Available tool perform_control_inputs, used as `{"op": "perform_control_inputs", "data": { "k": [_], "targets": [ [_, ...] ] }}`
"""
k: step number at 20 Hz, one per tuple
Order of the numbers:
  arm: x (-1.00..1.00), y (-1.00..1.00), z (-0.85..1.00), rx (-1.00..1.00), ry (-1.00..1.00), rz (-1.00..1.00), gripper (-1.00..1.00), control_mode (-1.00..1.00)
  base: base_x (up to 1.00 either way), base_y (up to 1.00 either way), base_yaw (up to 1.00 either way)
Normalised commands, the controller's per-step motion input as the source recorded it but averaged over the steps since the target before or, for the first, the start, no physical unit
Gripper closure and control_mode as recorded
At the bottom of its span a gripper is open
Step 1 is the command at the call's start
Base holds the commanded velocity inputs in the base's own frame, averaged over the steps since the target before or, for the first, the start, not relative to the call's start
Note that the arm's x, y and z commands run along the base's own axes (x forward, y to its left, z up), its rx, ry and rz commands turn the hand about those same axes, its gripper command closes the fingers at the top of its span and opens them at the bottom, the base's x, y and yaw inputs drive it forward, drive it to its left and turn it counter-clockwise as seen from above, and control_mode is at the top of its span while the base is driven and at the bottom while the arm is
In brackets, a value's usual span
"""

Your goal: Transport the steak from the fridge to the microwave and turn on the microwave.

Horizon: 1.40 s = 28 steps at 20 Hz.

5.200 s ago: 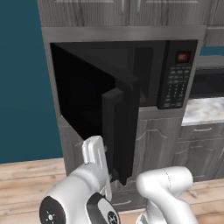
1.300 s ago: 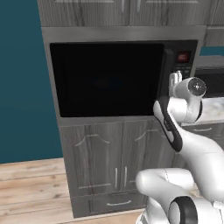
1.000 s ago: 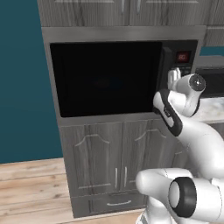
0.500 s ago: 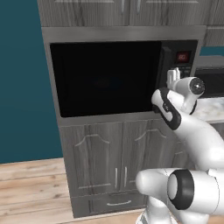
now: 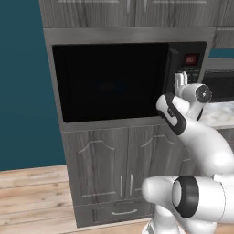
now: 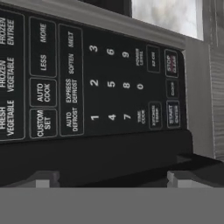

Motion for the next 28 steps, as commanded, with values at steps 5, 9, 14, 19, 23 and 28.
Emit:
{"op": "perform_control_inputs", "data": {
  "k": [5,9,14,19,23,28],
  "targets": [
    [-0.16,-0.18,0.01,0.0,0.09,0.0,-1.0,-1.0,0.0,0.0,0.0],
    [-0.36,-0.13,0.0,0.0,0.03,0.0,-1.0,-1.0,0.0,0.0,0.0],
    [-0.33,-0.15,-0.01,0.0,0.0,0.0,-1.0,-1.0,0.0,0.0,0.0],
    [-0.4,-0.22,0.0,0.0,0.0,0.0,-1.0,-1.0,0.0,0.0,0.0],
    [-0.49,-0.19,-0.04,0.0,0.0,0.05,-1.0,-1.0,0.0,0.0,0.0],
    [-0.46,-0.1,-0.1,0.01,0.0,0.05,-1.0,-1.0,0.0,0.0,0.0]
  ]
}}
